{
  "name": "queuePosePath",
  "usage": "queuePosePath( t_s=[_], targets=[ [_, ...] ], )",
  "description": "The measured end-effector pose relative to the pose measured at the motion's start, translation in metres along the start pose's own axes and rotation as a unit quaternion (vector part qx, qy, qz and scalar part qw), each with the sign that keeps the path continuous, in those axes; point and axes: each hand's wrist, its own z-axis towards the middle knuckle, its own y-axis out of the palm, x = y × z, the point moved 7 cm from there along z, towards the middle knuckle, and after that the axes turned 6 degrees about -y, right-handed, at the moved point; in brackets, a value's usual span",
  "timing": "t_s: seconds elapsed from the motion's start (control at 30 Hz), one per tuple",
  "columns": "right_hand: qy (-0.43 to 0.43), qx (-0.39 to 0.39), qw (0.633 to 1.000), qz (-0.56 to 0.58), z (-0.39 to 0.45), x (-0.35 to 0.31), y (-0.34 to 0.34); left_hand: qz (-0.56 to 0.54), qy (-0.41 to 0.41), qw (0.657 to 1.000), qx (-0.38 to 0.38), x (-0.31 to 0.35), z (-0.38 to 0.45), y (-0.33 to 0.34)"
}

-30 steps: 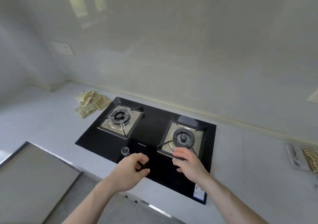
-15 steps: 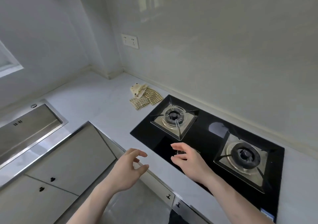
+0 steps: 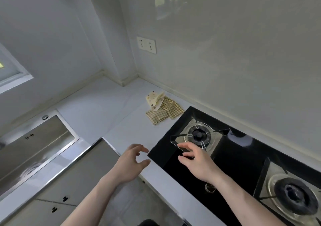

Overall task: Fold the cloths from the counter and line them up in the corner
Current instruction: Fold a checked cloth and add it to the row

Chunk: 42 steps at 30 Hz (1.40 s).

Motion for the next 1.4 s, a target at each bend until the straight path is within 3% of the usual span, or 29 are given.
queuePosePath(
  t_s=[0.3, 0.53, 0.73, 0.87, 1.0, 1.1, 1.27, 1.4],
  targets=[
    [0.042, 0.081, 0.996, -0.014, 0.05, -0.009, -0.005, 0.139, 0.022, 0.986, -0.095, -0.012, 0.155, -0.003],
    [0.107, 0.188, 0.976, 0.018, 0.074, -0.011, 0.029, 0.309, 0.05, 0.927, -0.207, -0.016, 0.266, 0.018],
    [0.147, 0.24, 0.958, 0.05, 0.094, -0.018, 0.068, 0.342, 0.058, 0.904, -0.251, -0.024, 0.311, 0.027],
    [0.187, 0.261, 0.943, 0.09, 0.096, -0.023, 0.094, 0.318, 0.084, 0.915, -0.233, -0.039, 0.311, 0.021],
    [0.207, 0.266, 0.936, 0.099, 0.098, -0.027, 0.114, 0.171, 0.143, 0.961, -0.164, -0.051, 0.295, -0.007],
    [0.222, 0.264, 0.933, 0.1, 0.101, -0.025, 0.128, 0.12, 0.162, 0.97, -0.134, -0.071, 0.275, -0.037],
    [0.235, 0.245, 0.936, 0.089, 0.104, -0.021, 0.157, 0.158, 0.121, 0.958, -0.207, -0.12, 0.256, -0.052],
    [0.239, 0.231, 0.94, 0.081, 0.108, -0.02, 0.173, 0.146, 0.108, 0.962, -0.202, -0.135, 0.263, -0.048]
  ],
)
